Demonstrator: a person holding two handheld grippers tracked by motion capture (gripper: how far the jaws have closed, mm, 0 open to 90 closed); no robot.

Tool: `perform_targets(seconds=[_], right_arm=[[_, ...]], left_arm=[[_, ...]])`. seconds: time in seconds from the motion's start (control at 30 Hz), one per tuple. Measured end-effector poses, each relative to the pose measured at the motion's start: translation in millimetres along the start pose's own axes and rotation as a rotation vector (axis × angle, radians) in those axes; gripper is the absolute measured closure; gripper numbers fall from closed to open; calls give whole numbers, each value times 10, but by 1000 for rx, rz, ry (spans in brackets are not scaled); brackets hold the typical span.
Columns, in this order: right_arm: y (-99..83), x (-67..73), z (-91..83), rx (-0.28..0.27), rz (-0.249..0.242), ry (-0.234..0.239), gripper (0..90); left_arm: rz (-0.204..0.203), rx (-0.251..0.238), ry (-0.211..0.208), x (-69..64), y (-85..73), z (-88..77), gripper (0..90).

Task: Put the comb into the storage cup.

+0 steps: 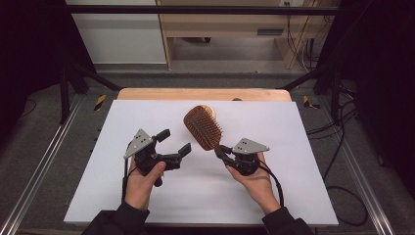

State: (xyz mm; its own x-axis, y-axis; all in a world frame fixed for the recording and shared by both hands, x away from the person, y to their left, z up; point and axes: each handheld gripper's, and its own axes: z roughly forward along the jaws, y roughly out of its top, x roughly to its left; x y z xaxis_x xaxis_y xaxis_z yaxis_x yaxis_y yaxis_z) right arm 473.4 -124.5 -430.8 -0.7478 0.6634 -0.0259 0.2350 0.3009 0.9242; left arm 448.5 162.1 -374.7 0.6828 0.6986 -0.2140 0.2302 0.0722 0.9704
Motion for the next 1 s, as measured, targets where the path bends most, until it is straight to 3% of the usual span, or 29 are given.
perform_targets(seconds=[0.13,0.33,0.5,0.73,0.87,1.0], right_arm=[[11,14,-10,-11,-6,-7,728],[48,20,-1,-28,-5,-14,728],[42,46,20,-42,1,-26,728],[45,68,4,-70,0,-36,728],[16,66,-4,-80,-1,-41,728],[-11,57,-20,-99,-3,-44,728]], left_arm=[[17,12,-14,-40,8,46,43],[-14,18,-28,-40,13,107,40],[32,29,-34,-85,16,143,38],[-29,24,-44,-69,69,238,48],[-35,37,-73,-102,75,307,48],[-53,48,-74,-90,61,383,48]])
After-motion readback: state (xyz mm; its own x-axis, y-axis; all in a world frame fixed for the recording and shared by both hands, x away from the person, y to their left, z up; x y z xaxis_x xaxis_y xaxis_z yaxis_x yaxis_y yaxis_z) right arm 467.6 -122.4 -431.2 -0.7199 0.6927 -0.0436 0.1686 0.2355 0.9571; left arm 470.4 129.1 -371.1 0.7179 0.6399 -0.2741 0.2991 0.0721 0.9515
